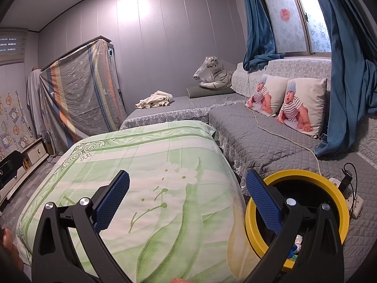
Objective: Collect trash
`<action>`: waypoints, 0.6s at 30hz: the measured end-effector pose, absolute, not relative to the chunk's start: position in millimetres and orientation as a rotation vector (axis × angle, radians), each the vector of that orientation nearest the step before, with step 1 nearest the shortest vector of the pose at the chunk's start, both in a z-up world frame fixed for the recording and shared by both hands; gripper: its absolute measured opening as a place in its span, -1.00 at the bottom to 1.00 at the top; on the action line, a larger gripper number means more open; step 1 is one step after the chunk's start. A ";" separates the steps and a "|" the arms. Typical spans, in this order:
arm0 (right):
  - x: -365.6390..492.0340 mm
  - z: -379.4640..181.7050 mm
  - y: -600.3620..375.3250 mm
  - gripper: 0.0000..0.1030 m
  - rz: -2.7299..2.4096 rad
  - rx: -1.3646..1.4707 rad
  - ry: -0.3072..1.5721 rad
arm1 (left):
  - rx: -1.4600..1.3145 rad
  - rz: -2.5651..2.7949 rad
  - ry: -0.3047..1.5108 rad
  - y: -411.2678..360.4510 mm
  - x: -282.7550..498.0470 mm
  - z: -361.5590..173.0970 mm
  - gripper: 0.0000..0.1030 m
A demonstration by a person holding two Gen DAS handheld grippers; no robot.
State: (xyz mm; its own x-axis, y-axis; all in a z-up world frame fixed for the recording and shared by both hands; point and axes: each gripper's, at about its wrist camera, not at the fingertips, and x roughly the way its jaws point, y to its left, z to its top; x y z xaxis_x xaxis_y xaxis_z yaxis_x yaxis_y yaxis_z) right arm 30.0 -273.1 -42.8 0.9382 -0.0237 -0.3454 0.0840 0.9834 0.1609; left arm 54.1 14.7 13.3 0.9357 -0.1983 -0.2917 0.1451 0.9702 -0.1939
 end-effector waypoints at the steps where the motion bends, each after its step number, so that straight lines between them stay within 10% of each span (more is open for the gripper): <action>1: 30.0 -42.8 -273.2 0.84 -0.056 0.175 0.350 | -0.171 -0.176 0.315 15.4 54.3 13.1 0.84; 18: 30.2 -44.7 -273.6 0.84 -0.058 0.180 0.355 | -0.168 -0.171 0.335 17.1 59.5 9.8 0.84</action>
